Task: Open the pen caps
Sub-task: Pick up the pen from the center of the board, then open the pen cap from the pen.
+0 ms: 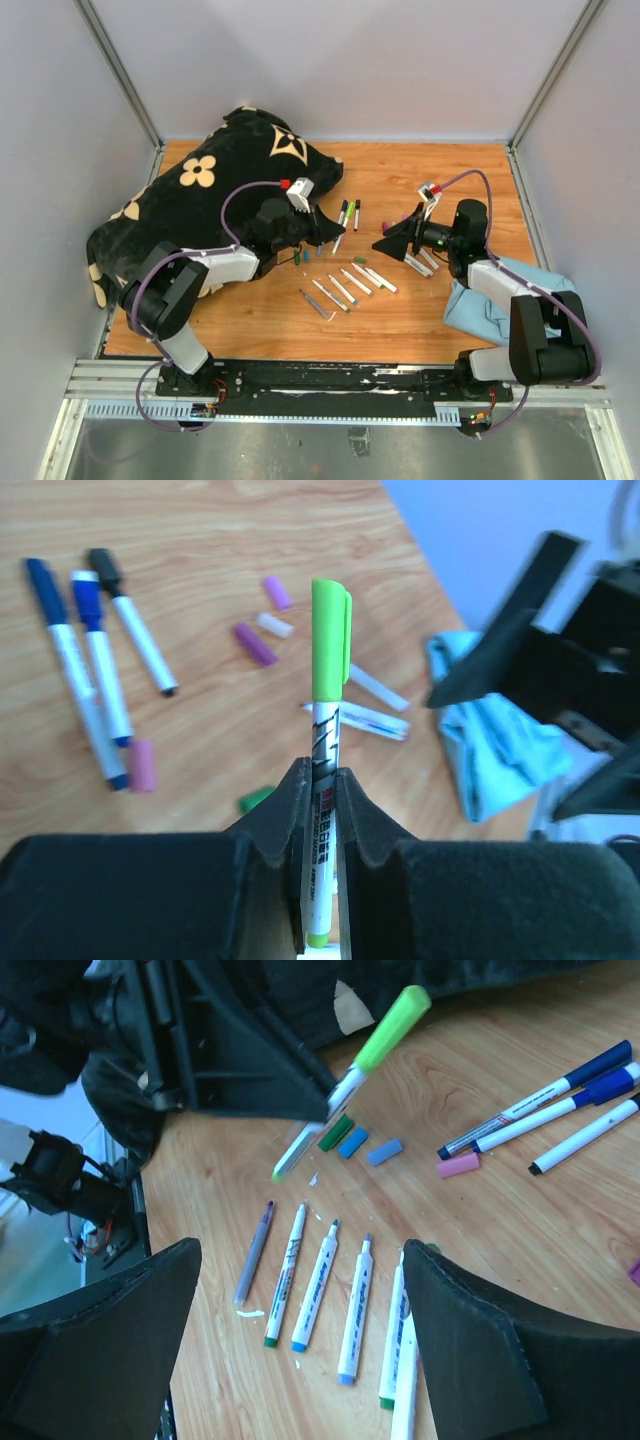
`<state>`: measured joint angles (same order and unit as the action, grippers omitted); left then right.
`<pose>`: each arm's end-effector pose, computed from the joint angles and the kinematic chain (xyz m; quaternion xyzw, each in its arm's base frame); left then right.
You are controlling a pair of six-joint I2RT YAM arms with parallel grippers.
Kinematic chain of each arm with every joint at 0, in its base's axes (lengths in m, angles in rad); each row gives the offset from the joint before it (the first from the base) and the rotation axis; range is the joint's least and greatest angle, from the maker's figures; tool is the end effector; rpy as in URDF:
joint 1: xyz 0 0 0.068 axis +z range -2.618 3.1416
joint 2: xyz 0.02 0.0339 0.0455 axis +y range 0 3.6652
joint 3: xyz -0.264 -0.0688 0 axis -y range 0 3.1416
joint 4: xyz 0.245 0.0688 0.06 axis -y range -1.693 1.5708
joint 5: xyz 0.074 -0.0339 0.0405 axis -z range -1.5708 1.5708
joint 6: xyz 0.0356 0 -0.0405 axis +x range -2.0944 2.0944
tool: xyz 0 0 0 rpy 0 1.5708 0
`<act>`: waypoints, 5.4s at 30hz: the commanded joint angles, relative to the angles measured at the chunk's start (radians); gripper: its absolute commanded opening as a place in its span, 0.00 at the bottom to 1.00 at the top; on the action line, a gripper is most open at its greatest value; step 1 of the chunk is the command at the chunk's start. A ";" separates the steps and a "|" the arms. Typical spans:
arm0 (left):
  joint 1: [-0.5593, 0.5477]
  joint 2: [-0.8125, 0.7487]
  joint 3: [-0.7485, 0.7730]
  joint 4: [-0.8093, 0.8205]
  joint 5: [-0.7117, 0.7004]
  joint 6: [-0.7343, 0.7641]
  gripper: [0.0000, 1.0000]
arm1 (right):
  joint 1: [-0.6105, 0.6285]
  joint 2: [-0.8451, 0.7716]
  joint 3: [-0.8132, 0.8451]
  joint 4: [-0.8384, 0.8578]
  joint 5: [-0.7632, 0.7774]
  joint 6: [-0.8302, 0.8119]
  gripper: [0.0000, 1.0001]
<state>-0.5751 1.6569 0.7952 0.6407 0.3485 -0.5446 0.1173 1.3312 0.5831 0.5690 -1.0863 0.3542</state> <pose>0.2893 -0.2020 0.2061 0.1200 0.7672 -0.4415 0.4495 0.2614 0.0625 0.2311 -0.2513 0.6916 0.5139 0.4409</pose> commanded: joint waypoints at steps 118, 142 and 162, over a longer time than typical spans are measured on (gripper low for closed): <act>-0.032 -0.190 -0.464 1.128 0.250 -0.240 0.87 | 0.324 0.205 0.561 -1.404 -0.274 -1.059 0.02; -0.074 -0.119 -0.337 1.125 0.212 -0.316 0.01 | 0.357 0.220 0.570 -1.404 -0.224 -1.054 0.04; -0.114 -0.153 -0.398 1.125 0.036 -0.285 0.00 | 0.408 0.099 0.432 -0.920 -0.106 -0.573 0.17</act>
<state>-0.6823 1.5261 0.4072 1.5341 0.4389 -0.8604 0.4923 1.4315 1.0264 -0.4313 -1.2213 -0.3080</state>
